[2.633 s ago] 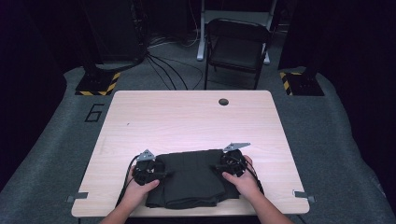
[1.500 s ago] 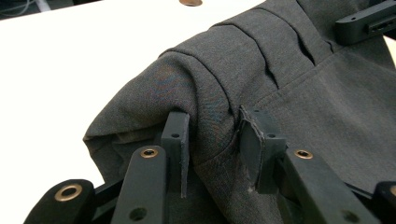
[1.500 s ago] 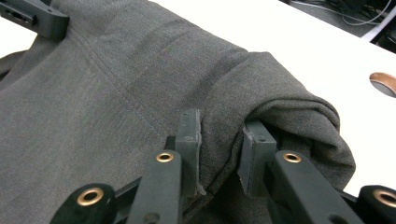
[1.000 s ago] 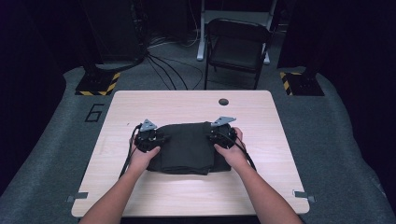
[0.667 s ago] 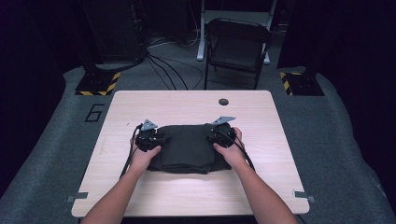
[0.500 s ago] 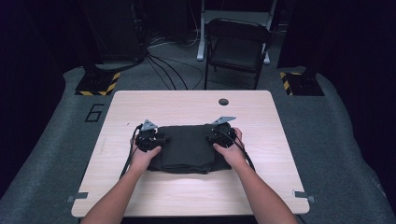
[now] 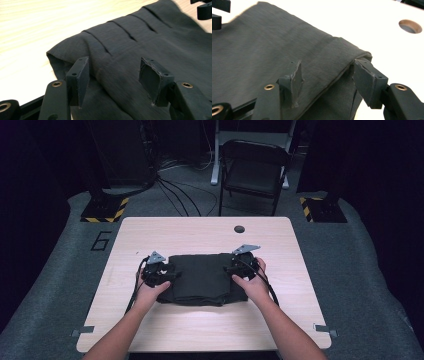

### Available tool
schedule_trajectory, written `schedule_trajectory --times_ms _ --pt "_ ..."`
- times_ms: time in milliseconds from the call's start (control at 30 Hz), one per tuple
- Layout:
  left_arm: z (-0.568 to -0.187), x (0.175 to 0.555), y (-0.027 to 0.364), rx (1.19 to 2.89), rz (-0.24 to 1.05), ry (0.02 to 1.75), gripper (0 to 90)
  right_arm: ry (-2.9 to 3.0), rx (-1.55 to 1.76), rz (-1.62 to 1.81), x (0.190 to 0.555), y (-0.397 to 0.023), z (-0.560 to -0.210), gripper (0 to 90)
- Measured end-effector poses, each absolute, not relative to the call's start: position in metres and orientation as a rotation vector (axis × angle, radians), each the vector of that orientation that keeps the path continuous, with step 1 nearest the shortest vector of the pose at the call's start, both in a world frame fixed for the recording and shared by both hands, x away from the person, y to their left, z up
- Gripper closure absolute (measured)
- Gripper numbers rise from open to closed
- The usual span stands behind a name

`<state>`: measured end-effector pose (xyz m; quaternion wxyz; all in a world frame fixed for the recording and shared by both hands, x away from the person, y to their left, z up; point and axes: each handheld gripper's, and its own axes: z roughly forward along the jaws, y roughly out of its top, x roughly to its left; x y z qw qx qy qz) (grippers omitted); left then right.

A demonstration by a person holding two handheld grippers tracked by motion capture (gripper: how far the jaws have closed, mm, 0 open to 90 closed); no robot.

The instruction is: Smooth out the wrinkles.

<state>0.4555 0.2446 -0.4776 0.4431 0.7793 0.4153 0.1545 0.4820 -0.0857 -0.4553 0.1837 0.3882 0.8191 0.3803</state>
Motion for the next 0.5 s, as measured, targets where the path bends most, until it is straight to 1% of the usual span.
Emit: schedule_trajectory --times_ms 167,233,400,500 --pt "-0.471 0.438 0.245 1.952 0.371 0.979 41.2 2.360 1.006 1.116 0.461 -0.080 -0.444 41.3" --pt "-0.471 0.433 0.245 1.970 0.370 0.967 41.2 2.411 0.954 1.129 0.451 -0.076 -0.444 44.0" --pt "-0.477 0.421 0.249 1.994 0.356 0.963 41.2 2.519 0.886 1.110 0.432 -0.070 -0.456 52.5" --pt "-0.486 0.417 0.251 2.035 0.356 0.965 41.2 2.557 0.866 1.068 0.426 -0.072 -0.470 54.3"
